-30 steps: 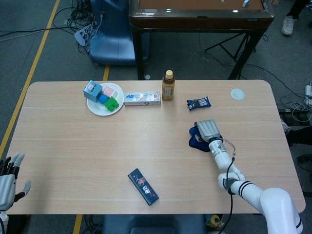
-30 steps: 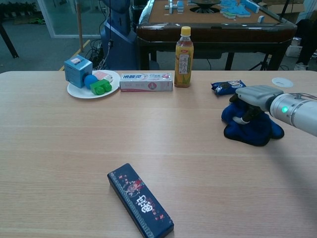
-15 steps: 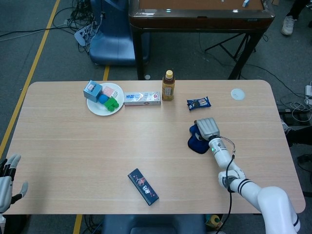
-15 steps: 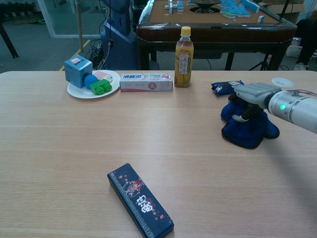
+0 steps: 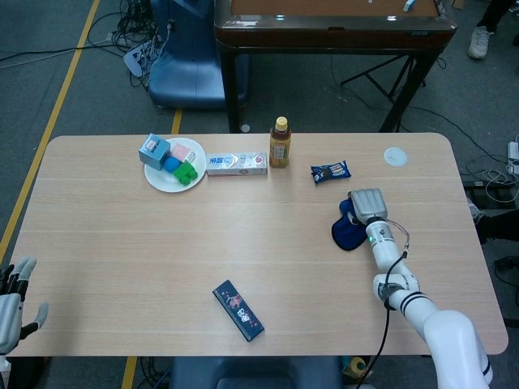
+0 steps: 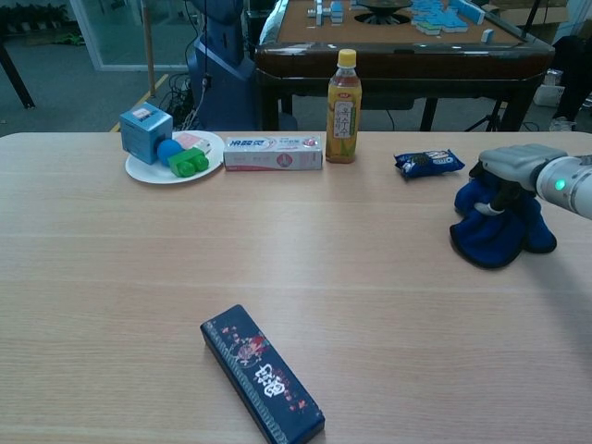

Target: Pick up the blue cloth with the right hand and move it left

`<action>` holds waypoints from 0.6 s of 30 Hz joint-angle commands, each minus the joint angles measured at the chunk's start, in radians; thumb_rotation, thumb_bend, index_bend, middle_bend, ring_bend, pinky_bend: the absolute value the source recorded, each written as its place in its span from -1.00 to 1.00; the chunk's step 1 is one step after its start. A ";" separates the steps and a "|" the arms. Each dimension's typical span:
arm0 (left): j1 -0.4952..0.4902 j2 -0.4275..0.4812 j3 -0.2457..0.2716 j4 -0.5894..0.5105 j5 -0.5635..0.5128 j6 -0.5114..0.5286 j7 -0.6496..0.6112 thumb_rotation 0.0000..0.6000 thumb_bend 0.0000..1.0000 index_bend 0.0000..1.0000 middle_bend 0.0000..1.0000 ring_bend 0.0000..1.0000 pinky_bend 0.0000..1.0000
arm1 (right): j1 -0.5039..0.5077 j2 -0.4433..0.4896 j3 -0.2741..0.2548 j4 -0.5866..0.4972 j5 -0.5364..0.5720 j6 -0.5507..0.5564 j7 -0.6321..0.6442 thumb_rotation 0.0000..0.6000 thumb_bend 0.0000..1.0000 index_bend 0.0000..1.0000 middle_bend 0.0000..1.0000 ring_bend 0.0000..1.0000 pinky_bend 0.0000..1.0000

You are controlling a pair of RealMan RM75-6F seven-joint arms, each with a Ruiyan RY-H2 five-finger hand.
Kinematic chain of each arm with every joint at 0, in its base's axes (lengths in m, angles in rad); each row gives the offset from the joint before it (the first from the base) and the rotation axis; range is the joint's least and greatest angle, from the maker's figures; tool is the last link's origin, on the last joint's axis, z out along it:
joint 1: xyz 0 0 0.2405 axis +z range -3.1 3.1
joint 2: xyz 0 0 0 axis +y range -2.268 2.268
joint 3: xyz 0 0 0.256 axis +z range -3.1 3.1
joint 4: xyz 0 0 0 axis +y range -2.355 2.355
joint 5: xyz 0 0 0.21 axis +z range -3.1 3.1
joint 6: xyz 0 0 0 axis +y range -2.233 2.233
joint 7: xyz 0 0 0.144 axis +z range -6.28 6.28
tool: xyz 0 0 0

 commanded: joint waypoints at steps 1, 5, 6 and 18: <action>0.000 -0.002 0.000 0.001 -0.001 -0.001 -0.001 1.00 -0.29 -0.89 -1.00 -0.98 -1.00 | 0.004 -0.006 0.001 -0.003 -0.007 -0.002 0.012 1.00 0.39 0.52 0.04 0.01 0.42; 0.000 -0.004 0.001 0.002 0.002 -0.002 -0.002 1.00 -0.29 -0.89 -1.00 -0.98 -1.00 | 0.012 -0.008 -0.007 -0.038 -0.037 0.009 0.037 1.00 0.39 0.52 0.04 0.01 0.42; -0.001 -0.004 0.001 0.003 0.002 -0.003 -0.002 1.00 -0.29 -0.89 -1.00 -0.98 -1.00 | 0.014 -0.008 -0.008 -0.049 -0.044 0.012 0.045 1.00 0.39 0.52 0.04 0.01 0.42; -0.001 0.000 -0.006 0.011 -0.008 -0.005 -0.015 1.00 -0.29 -0.89 -1.00 -0.98 -1.00 | 0.026 0.027 -0.037 -0.300 -0.149 0.050 0.171 1.00 0.39 0.52 0.04 0.01 0.42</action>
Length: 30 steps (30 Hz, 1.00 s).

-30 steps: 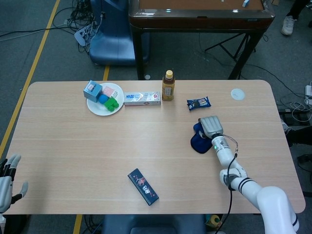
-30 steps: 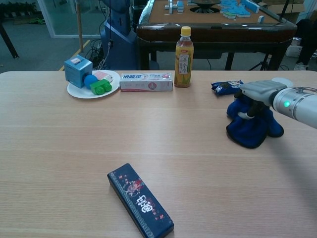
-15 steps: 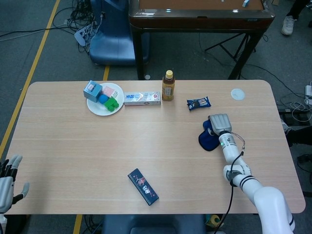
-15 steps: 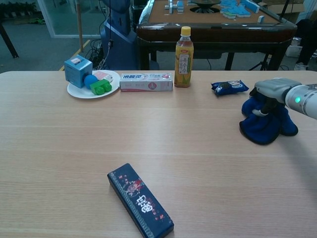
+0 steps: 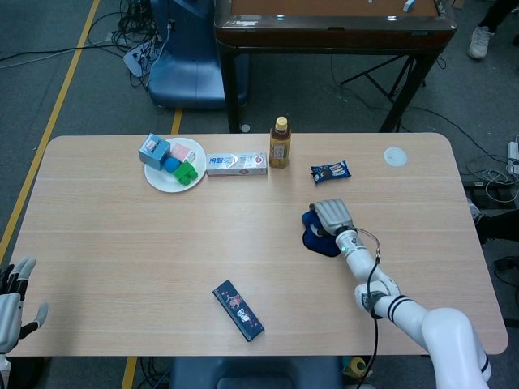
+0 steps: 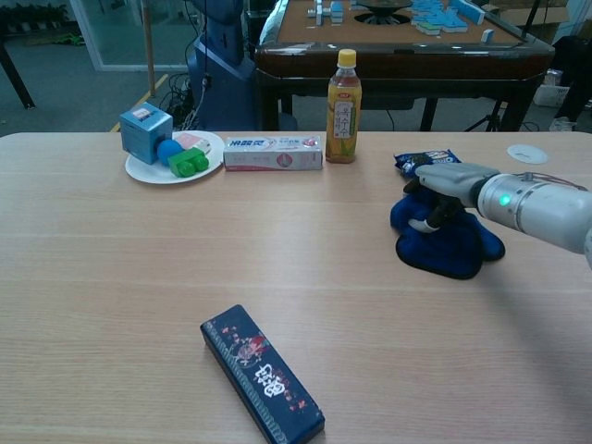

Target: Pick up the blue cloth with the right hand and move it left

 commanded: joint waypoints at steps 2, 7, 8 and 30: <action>0.001 0.002 -0.001 0.001 -0.001 0.002 -0.003 1.00 -0.29 -0.89 -1.00 -0.98 -1.00 | 0.004 0.031 -0.025 -0.104 -0.062 0.033 0.045 1.00 0.39 0.52 0.05 0.01 0.42; 0.001 0.003 0.001 0.000 0.003 0.001 -0.003 1.00 -0.29 -0.89 -1.00 -0.98 -1.00 | 0.013 0.041 -0.034 -0.109 -0.077 0.047 0.030 1.00 0.39 0.52 0.06 0.01 0.42; 0.001 0.003 0.001 -0.001 0.003 0.001 -0.004 1.00 -0.29 -0.89 -1.00 -0.98 -1.00 | 0.015 0.039 -0.032 -0.095 -0.071 0.044 0.023 1.00 0.39 0.52 0.06 0.01 0.42; 0.001 -0.001 0.005 0.004 0.010 -0.002 -0.005 1.00 -0.29 -0.89 -1.00 -0.98 -1.00 | -0.016 -0.002 0.000 0.226 0.062 -0.063 -0.056 1.00 0.39 0.52 0.06 0.01 0.42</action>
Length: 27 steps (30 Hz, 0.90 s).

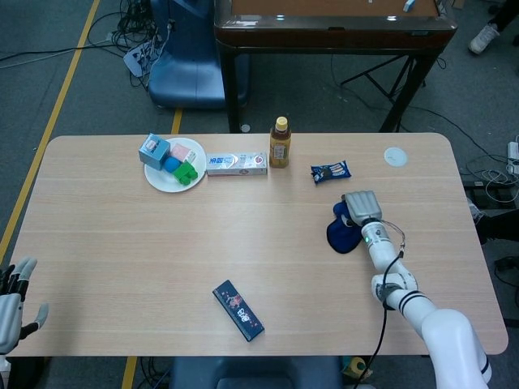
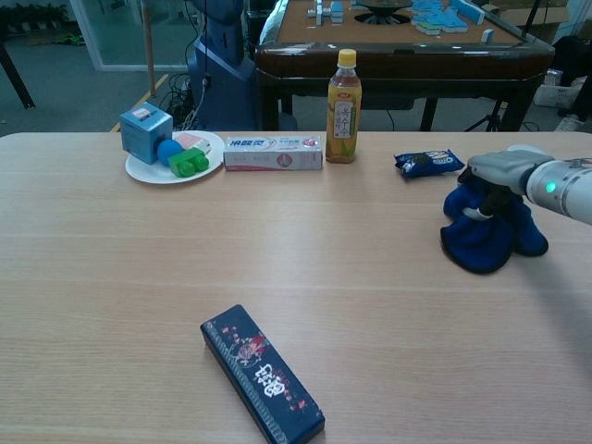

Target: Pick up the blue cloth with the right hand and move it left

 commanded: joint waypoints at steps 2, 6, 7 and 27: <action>0.000 -0.001 0.001 0.000 0.001 -0.001 0.001 1.00 -0.28 -0.89 -1.00 -0.98 -1.00 | -0.003 0.005 -0.005 -0.020 -0.012 0.002 0.007 1.00 0.39 0.52 0.06 0.01 0.42; 0.000 -0.001 0.001 -0.001 0.003 0.002 0.000 1.00 -0.29 -0.89 -1.00 -0.98 -1.00 | 0.000 0.016 -0.013 -0.082 -0.040 0.010 0.034 1.00 0.39 0.52 0.06 0.01 0.42; 0.002 0.000 0.002 -0.001 0.004 0.003 -0.001 1.00 -0.29 -0.89 -1.00 -0.98 -1.00 | 0.002 0.020 -0.017 -0.103 -0.051 0.014 0.042 1.00 0.39 0.52 0.06 0.01 0.42; 0.014 0.008 0.001 0.004 -0.003 0.015 -0.018 1.00 -0.29 -0.89 -1.00 -0.98 -1.00 | -0.040 0.253 -0.141 -0.727 -0.352 0.237 0.229 1.00 0.39 0.52 0.06 0.01 0.42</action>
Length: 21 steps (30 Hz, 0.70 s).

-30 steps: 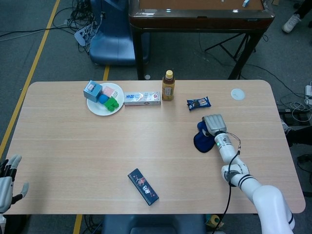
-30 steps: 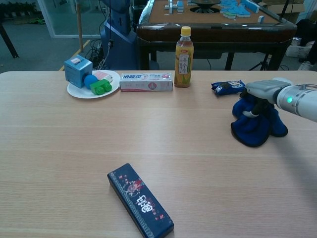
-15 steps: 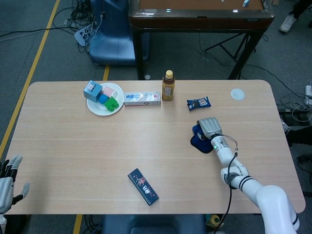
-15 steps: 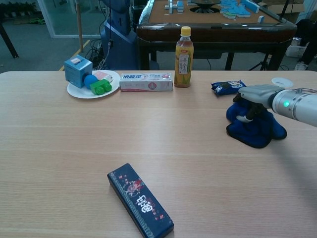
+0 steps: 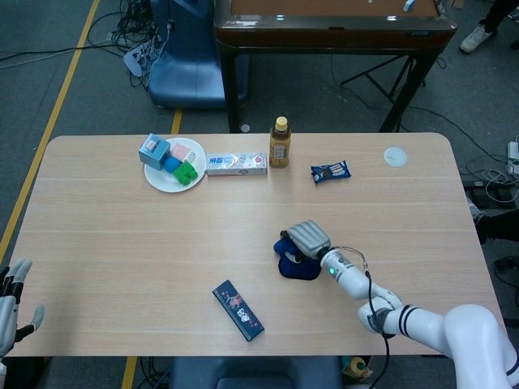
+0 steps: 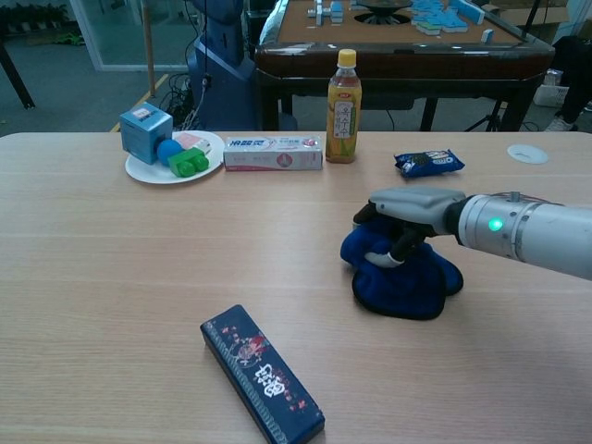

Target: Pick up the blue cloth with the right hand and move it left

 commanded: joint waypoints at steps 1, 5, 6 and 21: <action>0.000 -0.001 0.000 0.001 0.000 -0.001 -0.001 1.00 -0.29 -0.89 -1.00 -0.98 -1.00 | -0.031 0.110 -0.053 -0.154 -0.097 0.100 0.036 1.00 0.39 0.52 0.06 0.01 0.42; -0.002 -0.004 0.000 0.005 0.001 -0.006 -0.003 1.00 -0.29 -0.89 -1.00 -0.98 -1.00 | -0.059 0.182 -0.077 -0.239 -0.129 0.161 0.027 1.00 0.39 0.52 0.06 0.01 0.42; -0.003 -0.005 0.000 0.006 0.000 -0.008 -0.004 1.00 -0.29 -0.89 -1.00 -0.98 -1.00 | -0.068 0.202 -0.083 -0.258 -0.134 0.178 0.025 1.00 0.39 0.52 0.06 0.01 0.42; -0.012 -0.010 0.000 -0.003 0.013 -0.013 0.007 1.00 -0.29 -0.89 -1.00 -0.98 -1.00 | -0.119 0.358 -0.159 -0.420 -0.166 0.219 -0.060 1.00 -0.58 -0.58 -0.51 -0.55 -0.28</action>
